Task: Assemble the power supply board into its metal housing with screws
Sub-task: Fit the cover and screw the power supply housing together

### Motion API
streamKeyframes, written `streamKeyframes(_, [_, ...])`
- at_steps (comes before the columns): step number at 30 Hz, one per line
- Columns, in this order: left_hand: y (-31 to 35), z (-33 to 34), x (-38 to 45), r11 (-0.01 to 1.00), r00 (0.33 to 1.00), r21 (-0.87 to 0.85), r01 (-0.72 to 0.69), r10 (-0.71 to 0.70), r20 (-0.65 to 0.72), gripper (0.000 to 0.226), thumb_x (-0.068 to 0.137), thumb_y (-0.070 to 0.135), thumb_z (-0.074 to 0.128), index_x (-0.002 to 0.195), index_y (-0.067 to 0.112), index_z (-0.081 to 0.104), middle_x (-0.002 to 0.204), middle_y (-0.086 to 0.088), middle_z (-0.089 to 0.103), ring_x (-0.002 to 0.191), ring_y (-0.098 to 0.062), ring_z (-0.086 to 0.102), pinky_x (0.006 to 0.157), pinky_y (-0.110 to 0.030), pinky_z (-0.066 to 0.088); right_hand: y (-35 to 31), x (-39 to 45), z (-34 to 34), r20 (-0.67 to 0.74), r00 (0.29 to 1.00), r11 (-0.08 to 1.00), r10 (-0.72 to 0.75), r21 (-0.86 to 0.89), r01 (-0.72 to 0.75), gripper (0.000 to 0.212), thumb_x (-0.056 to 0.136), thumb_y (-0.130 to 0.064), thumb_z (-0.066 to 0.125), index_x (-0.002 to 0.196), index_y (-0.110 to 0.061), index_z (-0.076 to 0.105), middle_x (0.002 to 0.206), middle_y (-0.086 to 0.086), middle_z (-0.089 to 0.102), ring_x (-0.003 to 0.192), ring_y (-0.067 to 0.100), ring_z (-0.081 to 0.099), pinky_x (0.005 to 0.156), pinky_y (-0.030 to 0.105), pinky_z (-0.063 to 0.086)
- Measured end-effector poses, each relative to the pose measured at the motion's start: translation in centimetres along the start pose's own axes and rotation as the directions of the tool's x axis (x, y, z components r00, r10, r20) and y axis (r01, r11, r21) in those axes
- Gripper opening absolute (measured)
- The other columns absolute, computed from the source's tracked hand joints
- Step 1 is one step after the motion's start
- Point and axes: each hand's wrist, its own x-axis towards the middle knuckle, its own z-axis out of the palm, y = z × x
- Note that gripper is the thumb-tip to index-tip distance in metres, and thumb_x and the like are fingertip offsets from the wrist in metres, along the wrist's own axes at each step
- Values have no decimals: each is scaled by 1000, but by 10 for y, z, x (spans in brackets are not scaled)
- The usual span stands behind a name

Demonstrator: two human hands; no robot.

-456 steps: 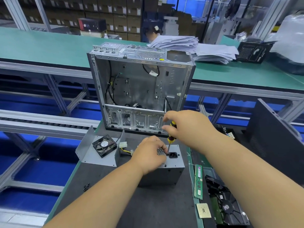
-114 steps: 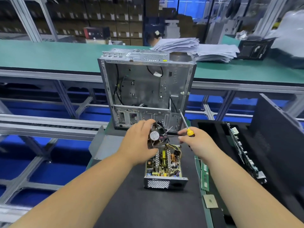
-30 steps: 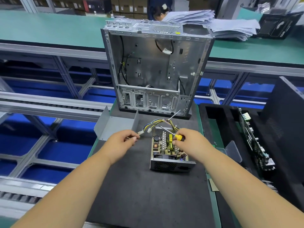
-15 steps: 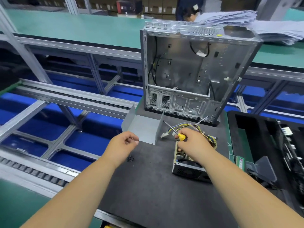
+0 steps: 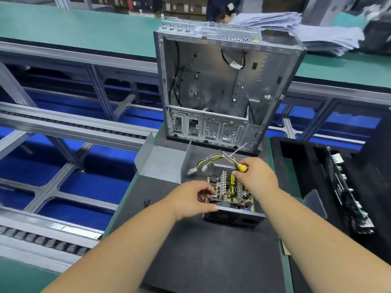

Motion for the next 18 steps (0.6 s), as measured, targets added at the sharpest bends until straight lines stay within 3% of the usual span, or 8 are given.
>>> streamKeyframes(4, [2, 5, -1, 993, 1000, 119, 5, -8, 25, 41, 65, 39, 88, 101, 33, 68, 99, 14, 65, 94, -10, 64, 89, -26, 52, 10, -5, 5, 11, 995, 995, -98, 20, 98, 23, 89, -32, 69, 69, -30, 56, 103, -2, 55, 90, 22, 55, 71, 35, 48])
streamKeyframes(6, [3, 7, -2, 985, 1000, 174, -6, 6, 4, 41, 66, 34, 88, 101, 33, 67, 102, 11, 66, 94, -10, 63, 88, -23, 51, 18, -10, 8, 32, 994, 993, -108, 50, 107, 6, 92, -28, 65, 93, -34, 68, 111, -6, 54, 93, 20, 56, 75, 35, 49])
streamKeyframes(8, [4, 10, -2, 974, 999, 223, -24, 32, -31, 39, 69, 32, 87, 104, 32, 68, 104, 10, 66, 95, -10, 63, 88, -23, 50, 24, -14, 10, 47, 991, 991, -126, 54, 124, 23, 93, -28, 62, 114, -32, 67, 115, -8, 52, 92, 19, 57, 76, 35, 50])
streamKeyframes(10, [5, 13, -4, 960, 996, 279, -32, 55, -75, 38, 72, 34, 84, 107, 32, 69, 104, 11, 65, 94, -10, 63, 89, -25, 50, 25, -18, 10, 61, 986, 987, -157, 52, 154, 31, 91, -30, 62, 122, -32, 64, 116, -9, 49, 92, 18, 57, 77, 35, 50])
streamKeyframes(14, [7, 18, -9, 913, 987, 402, -74, 124, -102, 39, 77, 39, 78, 114, 32, 69, 101, 16, 61, 91, -6, 60, 88, -28, 51, 28, -19, 10, 116, 975, 978, -188, 115, 175, 33, 88, -29, 67, 121, -29, 63, 120, -8, 49, 96, 17, 56, 81, 32, 47])
streamKeyframes(18, [18, 21, -12, 930, 975, 353, -102, 164, -149, 35, 78, 40, 77, 112, 32, 71, 90, 19, 59, 82, -4, 62, 83, -30, 53, 26, -14, 8, 177, 971, 957, -161, 270, 109, 25, 86, -26, 71, 109, -25, 62, 108, -3, 53, 92, 18, 54, 75, 28, 37])
